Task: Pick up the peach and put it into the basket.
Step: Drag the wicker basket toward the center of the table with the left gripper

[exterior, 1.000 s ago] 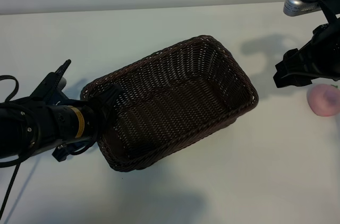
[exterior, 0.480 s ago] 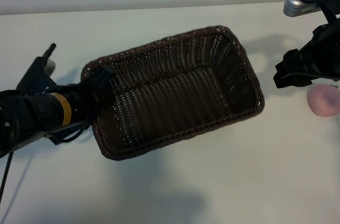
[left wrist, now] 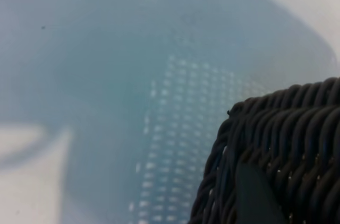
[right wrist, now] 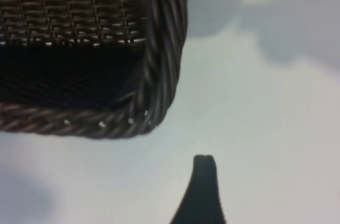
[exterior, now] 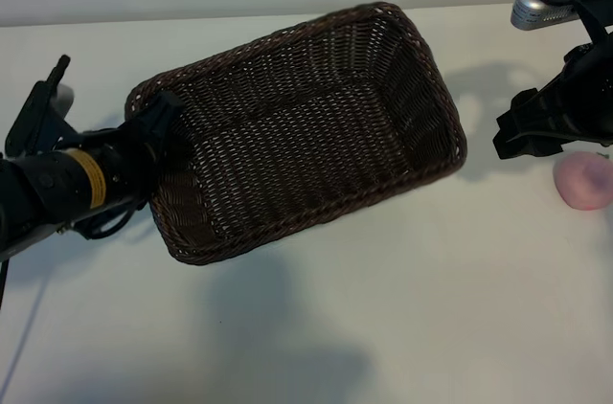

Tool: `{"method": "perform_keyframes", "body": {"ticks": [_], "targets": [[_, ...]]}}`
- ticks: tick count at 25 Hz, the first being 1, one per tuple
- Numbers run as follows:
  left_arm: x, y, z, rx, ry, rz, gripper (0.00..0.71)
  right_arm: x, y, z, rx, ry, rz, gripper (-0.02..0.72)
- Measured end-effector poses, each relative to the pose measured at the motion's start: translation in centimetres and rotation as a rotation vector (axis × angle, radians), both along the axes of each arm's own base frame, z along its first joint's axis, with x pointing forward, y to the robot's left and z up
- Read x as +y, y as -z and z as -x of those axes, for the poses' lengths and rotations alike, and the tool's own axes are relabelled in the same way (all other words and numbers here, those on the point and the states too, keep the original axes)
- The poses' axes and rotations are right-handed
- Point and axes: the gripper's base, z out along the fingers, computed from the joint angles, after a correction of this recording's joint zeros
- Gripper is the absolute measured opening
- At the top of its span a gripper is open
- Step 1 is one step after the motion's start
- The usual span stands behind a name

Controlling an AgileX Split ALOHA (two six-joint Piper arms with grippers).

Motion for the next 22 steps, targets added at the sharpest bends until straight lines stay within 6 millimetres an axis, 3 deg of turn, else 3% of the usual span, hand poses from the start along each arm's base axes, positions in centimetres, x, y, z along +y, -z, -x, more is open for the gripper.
{"method": "perform_keyframes", "body": {"ticks": [13,22], "targets": [[-0.1,-1.9,-2.9,-0.114,0.104,-0.114,0.343,0.0,0.1,0.2,0.019,-0.006,-0.001,0.595],[-1.4,-0.7,-5.1,-0.099,0.174,-0.085,0.343,0.0,0.1,0.2,0.023,-0.007,-0.001,0.595]]}}
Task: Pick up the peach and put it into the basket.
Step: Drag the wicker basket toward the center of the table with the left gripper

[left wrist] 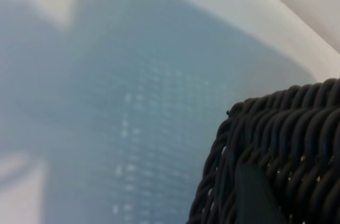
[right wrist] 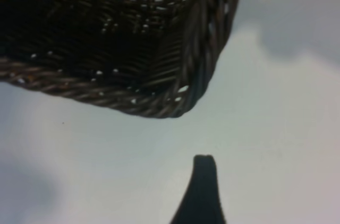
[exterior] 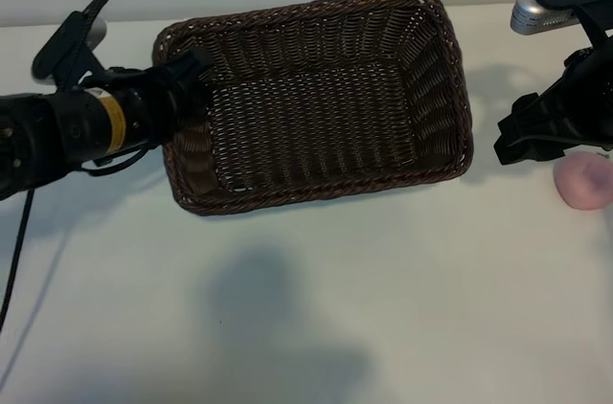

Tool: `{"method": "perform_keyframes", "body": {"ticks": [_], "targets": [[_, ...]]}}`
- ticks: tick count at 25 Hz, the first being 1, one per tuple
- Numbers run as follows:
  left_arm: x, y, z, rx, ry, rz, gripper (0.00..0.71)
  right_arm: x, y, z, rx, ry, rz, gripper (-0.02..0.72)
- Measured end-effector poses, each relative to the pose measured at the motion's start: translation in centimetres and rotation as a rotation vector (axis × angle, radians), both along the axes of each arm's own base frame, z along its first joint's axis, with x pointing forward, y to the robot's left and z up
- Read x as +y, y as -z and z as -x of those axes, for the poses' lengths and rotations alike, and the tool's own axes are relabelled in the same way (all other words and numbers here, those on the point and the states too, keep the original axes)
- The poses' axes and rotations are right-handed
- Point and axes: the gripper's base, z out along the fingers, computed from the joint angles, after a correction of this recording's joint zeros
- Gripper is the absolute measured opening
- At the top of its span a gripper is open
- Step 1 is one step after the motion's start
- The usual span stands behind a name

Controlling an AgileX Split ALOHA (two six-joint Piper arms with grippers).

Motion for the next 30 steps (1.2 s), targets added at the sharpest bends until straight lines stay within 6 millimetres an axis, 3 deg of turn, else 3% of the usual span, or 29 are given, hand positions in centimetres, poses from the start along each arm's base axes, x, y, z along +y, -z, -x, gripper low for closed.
{"method": "perform_keyframes", "body": {"ticks": [11,30], "targets": [[-1.3,3.0,-1.0,0.084,0.072,0.047,0.343,0.0,0.0,0.0,0.002,-0.001,0.001,0.595],[-1.9,4.7,-1.0,0.136,0.122,0.076,0.343,0.0,0.0,0.0,0.002,-0.001,0.002,0.595]]}}
